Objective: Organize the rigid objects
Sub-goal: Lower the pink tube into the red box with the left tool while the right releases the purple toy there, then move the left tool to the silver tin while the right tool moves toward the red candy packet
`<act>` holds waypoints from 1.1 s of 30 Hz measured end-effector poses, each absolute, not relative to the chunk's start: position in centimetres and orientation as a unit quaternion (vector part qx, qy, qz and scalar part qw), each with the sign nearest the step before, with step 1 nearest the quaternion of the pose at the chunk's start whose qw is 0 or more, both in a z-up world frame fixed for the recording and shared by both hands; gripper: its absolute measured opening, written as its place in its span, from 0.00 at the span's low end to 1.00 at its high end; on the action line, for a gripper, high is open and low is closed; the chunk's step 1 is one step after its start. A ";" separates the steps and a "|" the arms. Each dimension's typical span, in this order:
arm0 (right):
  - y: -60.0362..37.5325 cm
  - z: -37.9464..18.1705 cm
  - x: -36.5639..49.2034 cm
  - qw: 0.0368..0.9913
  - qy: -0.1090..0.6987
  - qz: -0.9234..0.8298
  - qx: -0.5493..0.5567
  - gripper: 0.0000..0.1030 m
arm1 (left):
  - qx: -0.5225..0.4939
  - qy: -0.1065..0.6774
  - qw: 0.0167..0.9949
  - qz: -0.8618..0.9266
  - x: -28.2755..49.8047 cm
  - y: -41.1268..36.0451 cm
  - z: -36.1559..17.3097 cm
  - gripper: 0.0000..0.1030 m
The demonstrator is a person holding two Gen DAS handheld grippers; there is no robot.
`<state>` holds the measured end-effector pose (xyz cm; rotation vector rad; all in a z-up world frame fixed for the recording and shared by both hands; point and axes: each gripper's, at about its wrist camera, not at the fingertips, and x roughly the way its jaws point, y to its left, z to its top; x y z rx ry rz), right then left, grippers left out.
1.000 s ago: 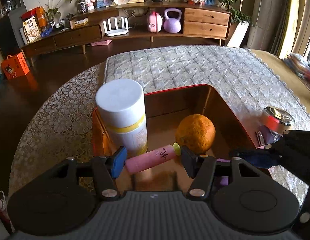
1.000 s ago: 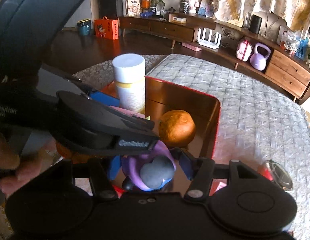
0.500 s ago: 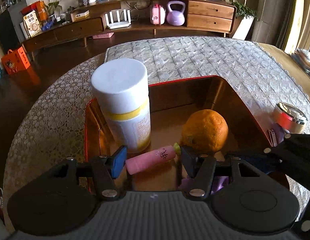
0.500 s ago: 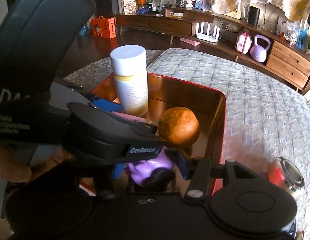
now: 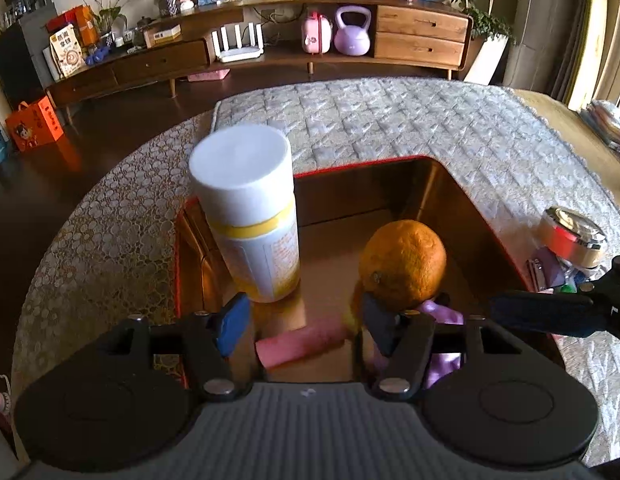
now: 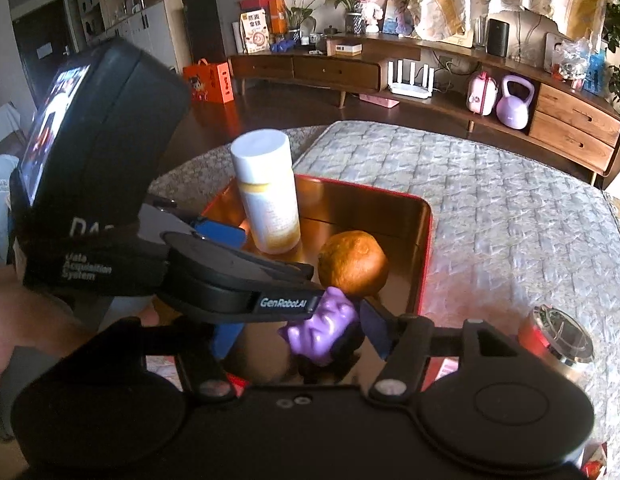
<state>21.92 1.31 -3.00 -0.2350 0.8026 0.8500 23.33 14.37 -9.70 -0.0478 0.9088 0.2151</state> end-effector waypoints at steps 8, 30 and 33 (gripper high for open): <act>-0.6 -1.3 20.8 0.831 0.370 0.404 -0.094 0.72 | -0.026 0.422 0.901 0.096 21.7 13.8 -7.8 0.67; -13.1 1.9 17.8 0.866 0.341 0.364 -0.048 1.00 | -0.036 0.370 0.928 0.037 16.6 8.3 -3.2 0.81; -15.3 1.3 17.9 0.873 0.340 0.348 -0.040 1.00 | -0.035 0.365 0.930 0.030 16.3 7.2 -3.3 0.81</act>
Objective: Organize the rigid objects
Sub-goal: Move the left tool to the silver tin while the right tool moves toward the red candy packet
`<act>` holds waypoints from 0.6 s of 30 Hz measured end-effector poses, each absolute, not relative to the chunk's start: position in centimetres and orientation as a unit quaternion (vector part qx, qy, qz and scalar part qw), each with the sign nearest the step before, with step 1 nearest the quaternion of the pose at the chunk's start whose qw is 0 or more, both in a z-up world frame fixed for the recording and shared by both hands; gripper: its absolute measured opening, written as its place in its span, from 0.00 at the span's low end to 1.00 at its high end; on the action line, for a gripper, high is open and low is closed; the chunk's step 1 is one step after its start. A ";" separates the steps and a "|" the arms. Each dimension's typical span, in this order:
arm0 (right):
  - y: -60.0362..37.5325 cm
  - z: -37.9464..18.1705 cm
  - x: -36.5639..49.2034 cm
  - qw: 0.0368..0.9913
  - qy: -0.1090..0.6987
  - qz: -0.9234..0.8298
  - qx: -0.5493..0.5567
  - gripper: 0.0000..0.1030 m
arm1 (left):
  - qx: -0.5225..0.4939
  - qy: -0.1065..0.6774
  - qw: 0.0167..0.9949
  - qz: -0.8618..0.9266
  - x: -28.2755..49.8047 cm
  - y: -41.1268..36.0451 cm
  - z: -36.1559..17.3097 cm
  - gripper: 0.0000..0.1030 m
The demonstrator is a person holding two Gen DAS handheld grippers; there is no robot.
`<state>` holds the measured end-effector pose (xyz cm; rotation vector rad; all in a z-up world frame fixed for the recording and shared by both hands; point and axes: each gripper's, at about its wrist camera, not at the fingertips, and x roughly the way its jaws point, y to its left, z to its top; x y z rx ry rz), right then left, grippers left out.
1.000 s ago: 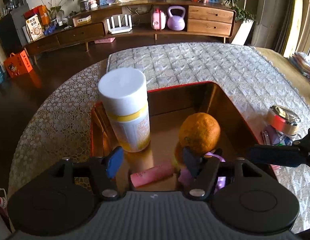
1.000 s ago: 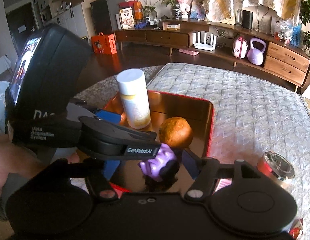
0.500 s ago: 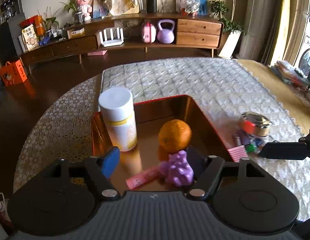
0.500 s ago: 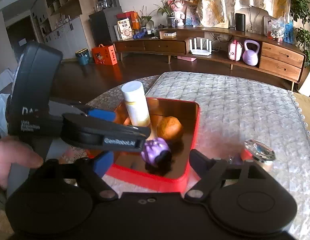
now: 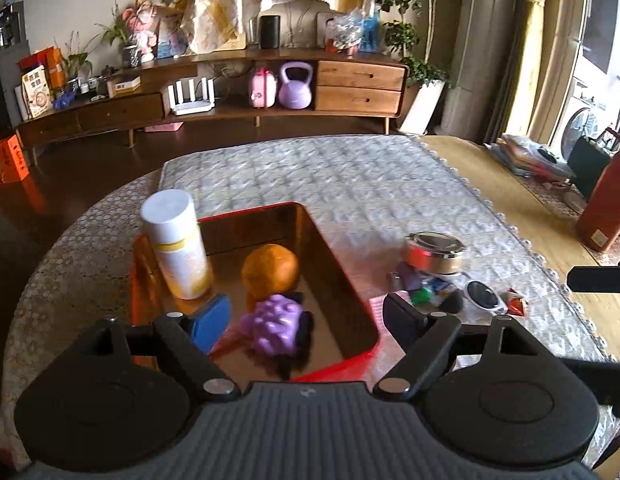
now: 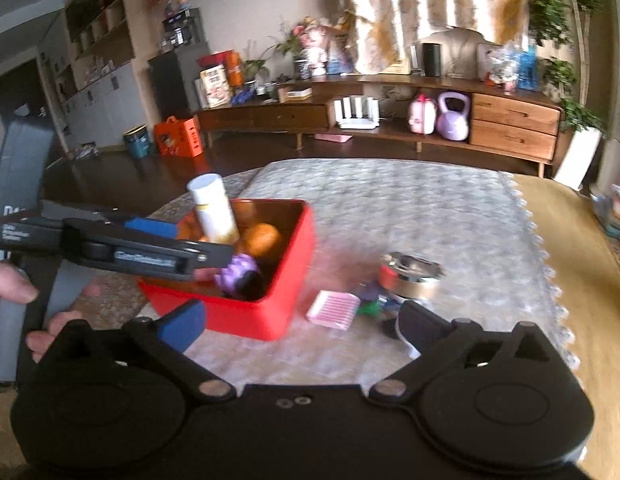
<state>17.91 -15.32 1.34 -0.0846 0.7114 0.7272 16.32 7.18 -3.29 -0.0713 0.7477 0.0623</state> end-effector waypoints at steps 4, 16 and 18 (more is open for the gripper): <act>-18.1 0.5 18.2 0.883 0.341 0.322 -0.034 1.00 | -0.038 0.357 0.933 0.022 16.2 5.6 -3.5 0.81; -23.7 -3.3 20.7 0.896 0.361 0.255 -0.042 1.00 | -0.032 0.365 0.930 -0.019 20.0 0.0 -3.8 0.81; -24.1 -4.0 21.1 0.898 0.361 0.249 -0.045 1.00 | -0.035 0.370 0.928 -0.023 21.1 -0.6 -4.0 0.81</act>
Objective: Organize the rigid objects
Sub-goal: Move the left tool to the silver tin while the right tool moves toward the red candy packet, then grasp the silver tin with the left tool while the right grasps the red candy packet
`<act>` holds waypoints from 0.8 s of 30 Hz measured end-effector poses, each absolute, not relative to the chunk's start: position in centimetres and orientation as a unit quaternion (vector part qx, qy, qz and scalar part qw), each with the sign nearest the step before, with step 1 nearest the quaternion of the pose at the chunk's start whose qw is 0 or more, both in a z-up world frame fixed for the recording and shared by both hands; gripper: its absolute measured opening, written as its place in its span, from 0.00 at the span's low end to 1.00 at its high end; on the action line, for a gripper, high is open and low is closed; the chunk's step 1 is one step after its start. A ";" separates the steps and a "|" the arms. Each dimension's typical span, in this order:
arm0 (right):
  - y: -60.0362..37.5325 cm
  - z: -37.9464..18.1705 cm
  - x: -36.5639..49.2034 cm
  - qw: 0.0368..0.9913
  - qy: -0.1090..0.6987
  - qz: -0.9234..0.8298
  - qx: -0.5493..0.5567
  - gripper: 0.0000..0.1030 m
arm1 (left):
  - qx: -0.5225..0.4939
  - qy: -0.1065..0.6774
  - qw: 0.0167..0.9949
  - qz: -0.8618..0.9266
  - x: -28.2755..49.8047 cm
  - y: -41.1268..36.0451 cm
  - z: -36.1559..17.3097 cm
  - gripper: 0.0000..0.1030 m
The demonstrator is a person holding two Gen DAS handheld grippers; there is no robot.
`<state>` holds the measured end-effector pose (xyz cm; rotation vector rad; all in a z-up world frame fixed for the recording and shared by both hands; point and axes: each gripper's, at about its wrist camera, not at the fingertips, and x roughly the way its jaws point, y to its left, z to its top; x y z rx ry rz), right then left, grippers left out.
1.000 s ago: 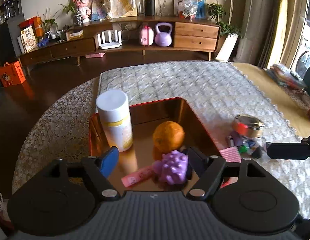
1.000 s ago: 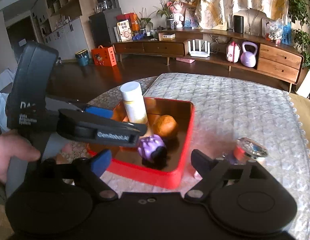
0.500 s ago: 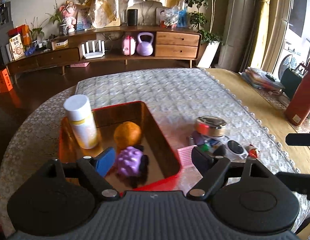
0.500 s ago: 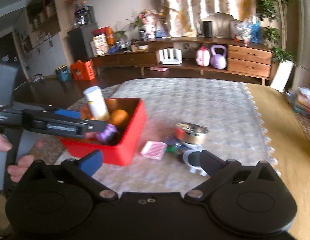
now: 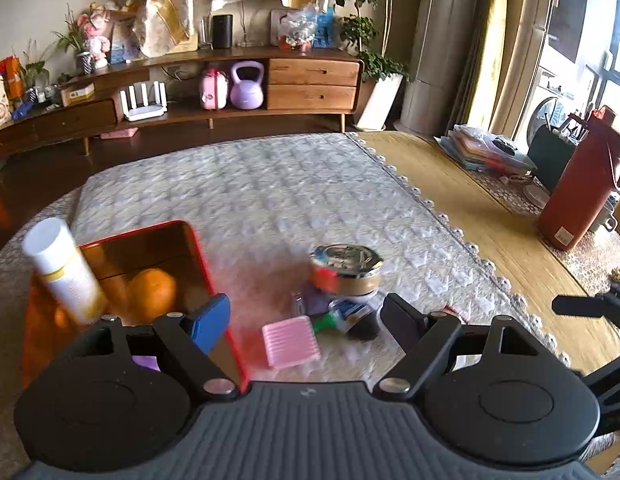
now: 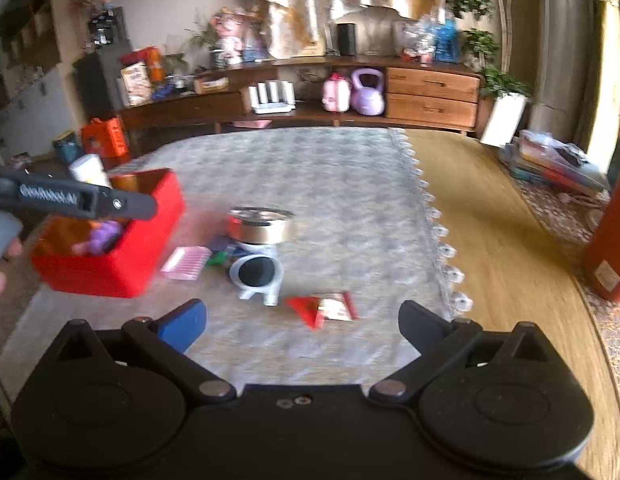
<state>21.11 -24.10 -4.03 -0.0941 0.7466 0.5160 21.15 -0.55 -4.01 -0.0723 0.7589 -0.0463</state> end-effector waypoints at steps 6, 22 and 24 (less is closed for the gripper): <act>-24.5 -5.9 22.4 0.889 0.371 0.265 -0.048 0.98 | -0.030 0.384 0.922 -0.034 24.5 -2.4 -4.9 0.81; -23.2 -9.1 24.7 0.867 0.386 0.308 -0.068 0.83 | -0.007 0.432 0.901 -0.030 31.7 -5.8 -10.4 0.81; -23.0 -9.5 25.2 0.866 0.388 0.308 -0.069 0.81 | -0.006 0.433 0.901 -0.026 32.2 -5.9 -10.9 0.81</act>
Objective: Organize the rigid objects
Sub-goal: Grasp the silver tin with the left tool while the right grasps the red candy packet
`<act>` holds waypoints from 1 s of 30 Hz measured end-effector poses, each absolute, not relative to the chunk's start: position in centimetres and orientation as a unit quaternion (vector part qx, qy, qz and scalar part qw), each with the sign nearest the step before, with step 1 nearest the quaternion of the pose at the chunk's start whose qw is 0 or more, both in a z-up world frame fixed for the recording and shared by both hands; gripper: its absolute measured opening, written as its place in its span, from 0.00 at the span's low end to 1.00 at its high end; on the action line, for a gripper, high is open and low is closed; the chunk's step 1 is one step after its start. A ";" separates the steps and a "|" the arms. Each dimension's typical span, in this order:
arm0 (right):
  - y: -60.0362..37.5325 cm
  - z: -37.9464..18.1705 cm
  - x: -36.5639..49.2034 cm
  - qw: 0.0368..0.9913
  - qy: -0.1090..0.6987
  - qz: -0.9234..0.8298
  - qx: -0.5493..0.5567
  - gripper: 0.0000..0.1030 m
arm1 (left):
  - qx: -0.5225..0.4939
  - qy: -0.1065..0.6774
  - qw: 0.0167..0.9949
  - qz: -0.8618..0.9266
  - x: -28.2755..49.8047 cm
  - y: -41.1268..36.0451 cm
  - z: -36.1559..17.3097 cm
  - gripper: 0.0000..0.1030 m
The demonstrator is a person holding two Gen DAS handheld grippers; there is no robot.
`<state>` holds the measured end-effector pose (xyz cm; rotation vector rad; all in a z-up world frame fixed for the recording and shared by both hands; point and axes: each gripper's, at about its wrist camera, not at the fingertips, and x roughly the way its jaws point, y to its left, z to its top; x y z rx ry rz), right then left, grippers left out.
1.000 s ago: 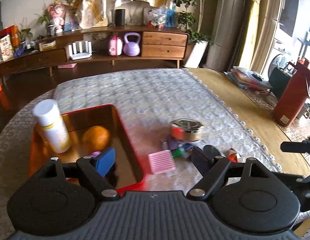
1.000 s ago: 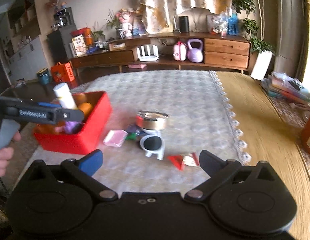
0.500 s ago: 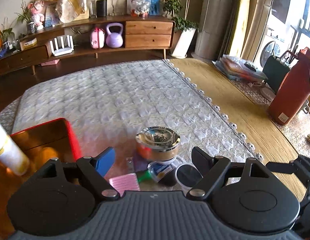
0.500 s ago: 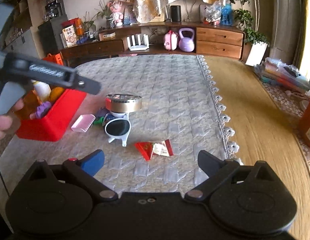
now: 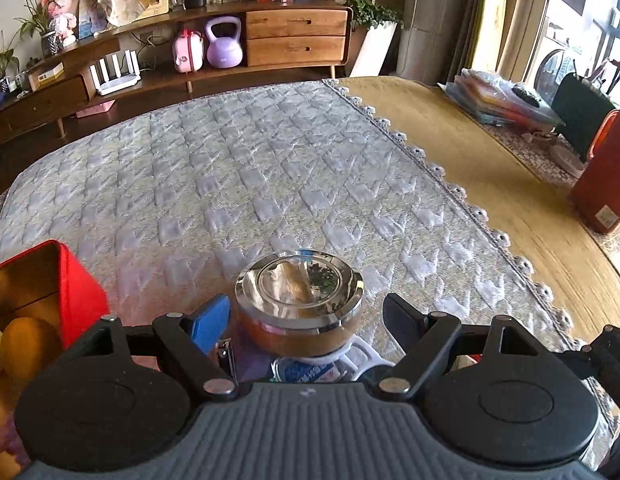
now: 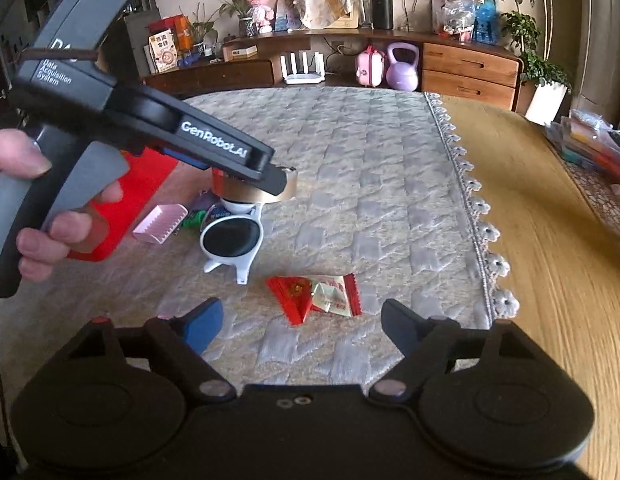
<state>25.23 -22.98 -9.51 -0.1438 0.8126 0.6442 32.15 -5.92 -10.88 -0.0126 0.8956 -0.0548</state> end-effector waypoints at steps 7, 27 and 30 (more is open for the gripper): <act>-22.2 -10.2 26.5 0.864 0.388 0.312 -0.073 0.75 | -0.021 0.440 0.897 -0.021 33.7 -5.7 -12.1 0.81; -22.5 -10.0 25.6 0.877 0.372 0.290 -0.096 0.22 | -0.023 0.425 0.905 -0.017 33.5 -5.3 -12.8 0.75; -22.6 -9.9 25.5 0.878 0.373 0.285 -0.093 0.21 | -0.012 0.419 0.908 -0.009 33.2 -5.4 -12.6 0.75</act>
